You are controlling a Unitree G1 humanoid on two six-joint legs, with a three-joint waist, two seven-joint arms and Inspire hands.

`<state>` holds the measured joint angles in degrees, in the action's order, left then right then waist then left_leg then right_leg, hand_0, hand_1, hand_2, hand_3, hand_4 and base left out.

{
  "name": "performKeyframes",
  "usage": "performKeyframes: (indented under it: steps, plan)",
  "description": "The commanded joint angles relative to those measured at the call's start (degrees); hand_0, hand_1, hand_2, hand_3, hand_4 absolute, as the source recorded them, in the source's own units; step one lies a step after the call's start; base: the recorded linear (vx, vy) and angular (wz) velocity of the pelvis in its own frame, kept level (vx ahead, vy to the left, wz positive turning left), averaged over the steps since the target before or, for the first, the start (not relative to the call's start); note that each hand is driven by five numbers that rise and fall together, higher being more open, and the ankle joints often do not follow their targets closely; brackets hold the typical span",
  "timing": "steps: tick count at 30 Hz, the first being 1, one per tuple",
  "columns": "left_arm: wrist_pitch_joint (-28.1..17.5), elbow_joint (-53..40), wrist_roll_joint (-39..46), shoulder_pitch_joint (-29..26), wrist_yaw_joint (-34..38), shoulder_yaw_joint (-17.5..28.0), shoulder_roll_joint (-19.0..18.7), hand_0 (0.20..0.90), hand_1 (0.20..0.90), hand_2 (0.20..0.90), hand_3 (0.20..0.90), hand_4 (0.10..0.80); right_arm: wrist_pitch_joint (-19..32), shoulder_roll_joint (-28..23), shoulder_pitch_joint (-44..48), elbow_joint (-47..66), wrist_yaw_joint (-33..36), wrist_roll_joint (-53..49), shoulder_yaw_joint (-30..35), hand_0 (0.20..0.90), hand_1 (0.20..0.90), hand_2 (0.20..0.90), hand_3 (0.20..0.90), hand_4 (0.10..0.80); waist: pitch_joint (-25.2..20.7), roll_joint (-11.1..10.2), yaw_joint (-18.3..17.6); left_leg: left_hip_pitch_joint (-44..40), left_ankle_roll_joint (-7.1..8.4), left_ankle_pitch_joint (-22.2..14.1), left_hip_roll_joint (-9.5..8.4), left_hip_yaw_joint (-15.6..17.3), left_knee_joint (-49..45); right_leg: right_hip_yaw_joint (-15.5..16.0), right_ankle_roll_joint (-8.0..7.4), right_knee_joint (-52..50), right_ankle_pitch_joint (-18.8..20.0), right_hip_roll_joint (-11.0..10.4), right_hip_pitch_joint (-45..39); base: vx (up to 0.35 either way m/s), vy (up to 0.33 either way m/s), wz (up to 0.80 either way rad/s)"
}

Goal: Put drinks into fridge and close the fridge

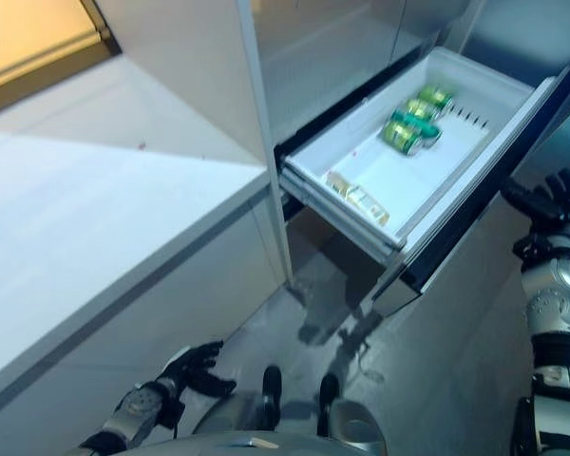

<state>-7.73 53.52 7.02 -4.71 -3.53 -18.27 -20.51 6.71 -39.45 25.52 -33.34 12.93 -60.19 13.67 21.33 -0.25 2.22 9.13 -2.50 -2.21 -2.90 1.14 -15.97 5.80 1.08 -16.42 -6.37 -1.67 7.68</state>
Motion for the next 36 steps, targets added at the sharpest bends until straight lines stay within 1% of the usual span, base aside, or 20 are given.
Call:
performKeyframes:
  steps: [1, 2, 4, 7, 11, 15, 19, 23, 27, 32, 36]
  plan:
    - [-2.1, -3.0, 1.9, 3.1, 2.2, -2.5, -0.3, 0.9, 0.9, 0.9, 0.9, 0.8, 10.2, 0.3, 6.3, 8.0, -4.2, -5.3, 0.8, 0.9, 0.9, 0.9, 0.9, 0.8, -0.3, -0.3, 2.3, 4.5, -3.94, -11.3, -3.67, -1.8, -11.5, 0.2, -0.77, -9.6, -2.1, -3.1, 4.6, -0.104, 0.085, 0.12]
    - [-2.1, -3.0, 1.9, 3.1, 2.2, -2.5, -0.3, 0.9, 0.9, 0.9, 0.9, 0.8, 10.1, 0.5, 6.4, 8.2, -4.4, -5.5, 0.7, 0.9, 0.9, 0.9, 0.9, 0.8, -0.2, -0.2, 2.3, 4.8, -3.97, -11.3, -3.73, -1.8, -11.6, 0.1, -0.77, -9.9, -2.1, -3.2, 5.0, -0.131, 0.092, 0.13]
    - [-2.4, -3.3, 2.3, 2.8, 2.9, -2.7, -0.5, 0.9, 0.9, 0.9, 0.9, 0.8, 11.0, 2.0, 8.0, 9.6, -6.5, -5.7, -0.4, 0.9, 0.9, 0.9, 0.9, 0.8, 1.4, 0.8, 2.7, 7.2, -4.04, -10.4, -4.15, -1.7, -12.2, 0.1, -0.78, -11.9, -2.1, -3.4, 8.0, -0.148, 0.11, 0.08]
    - [-2.2, -3.1, 2.5, 2.6, 3.6, -2.4, -0.7, 0.9, 0.9, 0.9, 0.9, 0.8, 10.4, 3.0, 9.5, 11.0, -9.0, -6.3, -2.0, 0.9, 0.9, 0.9, 0.9, 0.8, 2.6, 1.5, 3.0, 9.1, -4.01, -9.4, -4.36, -1.5, -12.4, 0.2, -0.91, -13.8, -2.1, -3.6, 10.5, -0.094, 0.105, 0.03]
    - [-2.5, -2.7, 3.4, 2.3, 4.2, -1.7, -0.8, 0.9, 0.9, 0.9, 0.9, 0.8, 9.3, 3.5, 11.9, 12.7, -12.6, -5.6, -4.8, 0.9, 0.9, 0.9, 0.9, 0.8, 3.6, 2.1, 3.4, 10.3, -3.71, -8.5, -4.5, -1.4, -12.1, 0.5, -1.12, -15.1, -2.4, -4.0, 12.2, -0.067, 0.107, 0.02]
    - [-2.6, -3.3, 3.8, 2.4, 3.9, -1.2, -0.9, 0.9, 0.9, 0.9, 0.9, 0.8, 7.8, 3.6, 13.1, 14.2, -15.8, -5.1, -6.7, 0.9, 0.9, 0.9, 0.9, 0.8, 3.9, 2.1, 4.1, 10.1, -3.45, -7.8, -4.51, -1.7, -11.2, 1.1, -1.31, -14.9, -2.3, -4.3, 12.0, -0.021, 0.057, 0.03]
    - [-2.5, -4.7, 3.9, 2.4, 3.4, -1.0, -1.3, 0.9, 0.9, 0.9, 0.9, 0.8, 7.4, 3.3, 14.5, 15.4, -17.7, -4.1, -8.8, 0.9, 0.9, 0.9, 0.9, 0.8, 4.0, 1.8, 5.4, 9.2, -3.14, -6.9, -4.61, -3.1, -9.6, 2.0, -1.65, -13.8, -2.0, -4.6, 10.5, 0.0, -0.004, 0.13]
    - [-3.0, -5.6, 3.8, 2.9, 2.6, -1.3, -1.9, 0.9, 0.9, 0.9, 0.9, 0.8, 7.0, 2.4, 16.9, 15.1, -18.4, -3.9, -10.5, 0.9, 0.9, 0.9, 0.9, 0.8, 3.6, 1.5, 7.2, 7.8, -2.85, -6.6, -4.85, -4.8, -8.3, 3.7, -1.75, -12.4, -2.1, -4.8, 8.0, 0.024, -0.019, 0.31]
    - [-3.5, -4.9, 3.6, 3.6, 2.1, -1.1, -1.9, 0.9, 0.9, 0.9, 0.9, 0.8, 6.4, 2.3, 19.1, 13.4, -18.0, -3.8, -11.5, 0.9, 0.9, 0.9, 0.9, 0.8, 2.9, 1.3, 9.1, 6.2, -2.54, -6.5, -5.09, -6.3, -7.4, 5.7, -1.64, -11.4, -2.6, -5.3, 5.2, 0.068, -0.008, 0.25]
    - [-3.0, -4.5, 1.8, 6.3, 2.4, -0.3, -2.5, 0.9, 0.9, 0.9, 0.9, 0.8, 5.9, 2.0, 20.1, 10.1, -16.4, -3.1, -11.6, 0.9, 0.9, 0.9, 0.9, 0.8, 0.8, 0.8, 12.0, 2.5, -2.1, -6.0, -5.17, -9.0, -4.4, 8.9, -1.65, -8.7, -3.0, -5.9, 0.3, 0.122, -0.019, 0.32]
    - [-2.8, -2.7, 0.2, 7.7, 2.5, 1.2, -3.0, 0.9, 0.9, 0.9, 0.9, 0.8, 5.8, 1.9, 19.9, 8.9, -16.0, -3.3, -11.6, 0.9, 0.9, 0.9, 0.9, 0.8, -0.6, 0.3, 13.2, 0.1, -1.89, -5.4, -5.03, -10.4, -2.0, 10.2, -1.75, -6.7, -3.2, -6.0, -2.4, 0.115, -0.019, 0.31]
